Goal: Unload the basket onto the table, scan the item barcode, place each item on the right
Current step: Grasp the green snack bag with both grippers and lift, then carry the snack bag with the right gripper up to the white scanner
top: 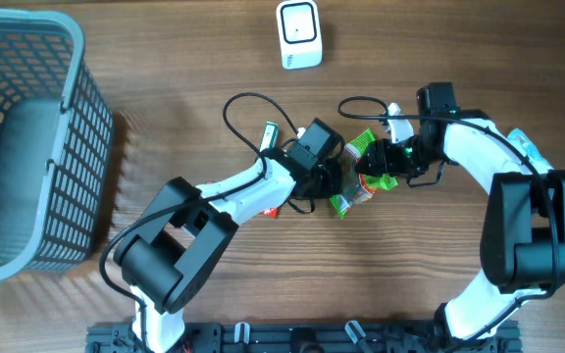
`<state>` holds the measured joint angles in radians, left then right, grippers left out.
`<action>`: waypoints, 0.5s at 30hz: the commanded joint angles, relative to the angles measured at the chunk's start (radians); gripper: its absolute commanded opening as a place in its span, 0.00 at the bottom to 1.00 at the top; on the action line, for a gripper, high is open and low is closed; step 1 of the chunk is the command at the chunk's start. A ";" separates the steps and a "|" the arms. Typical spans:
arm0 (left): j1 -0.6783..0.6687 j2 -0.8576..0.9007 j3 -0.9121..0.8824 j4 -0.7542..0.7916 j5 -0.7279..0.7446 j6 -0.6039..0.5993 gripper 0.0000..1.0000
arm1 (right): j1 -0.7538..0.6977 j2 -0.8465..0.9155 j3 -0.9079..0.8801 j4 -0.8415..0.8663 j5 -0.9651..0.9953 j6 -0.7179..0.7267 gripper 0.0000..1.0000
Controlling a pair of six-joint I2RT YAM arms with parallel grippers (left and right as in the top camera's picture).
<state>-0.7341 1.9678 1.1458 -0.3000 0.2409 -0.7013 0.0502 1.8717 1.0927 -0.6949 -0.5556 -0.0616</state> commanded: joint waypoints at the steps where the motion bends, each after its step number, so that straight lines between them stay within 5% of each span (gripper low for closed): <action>1: -0.012 0.088 -0.033 -0.014 -0.029 -0.010 0.04 | 0.003 -0.013 -0.032 0.041 -0.090 -0.009 0.56; 3: -0.012 0.088 -0.033 -0.014 -0.029 -0.010 0.04 | 0.003 -0.013 -0.058 0.073 -0.098 -0.007 0.51; 9: -0.006 -0.014 -0.032 -0.019 -0.023 0.018 0.04 | 0.001 -0.042 -0.055 0.061 -0.171 -0.051 0.06; 15: 0.109 -0.384 -0.032 -0.082 -0.064 0.025 0.06 | 0.001 -0.229 0.044 0.002 -0.115 -0.043 0.04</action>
<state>-0.7025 1.8111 1.1027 -0.3763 0.2249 -0.6933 0.0471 1.7676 1.0580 -0.6857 -0.6579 -0.0925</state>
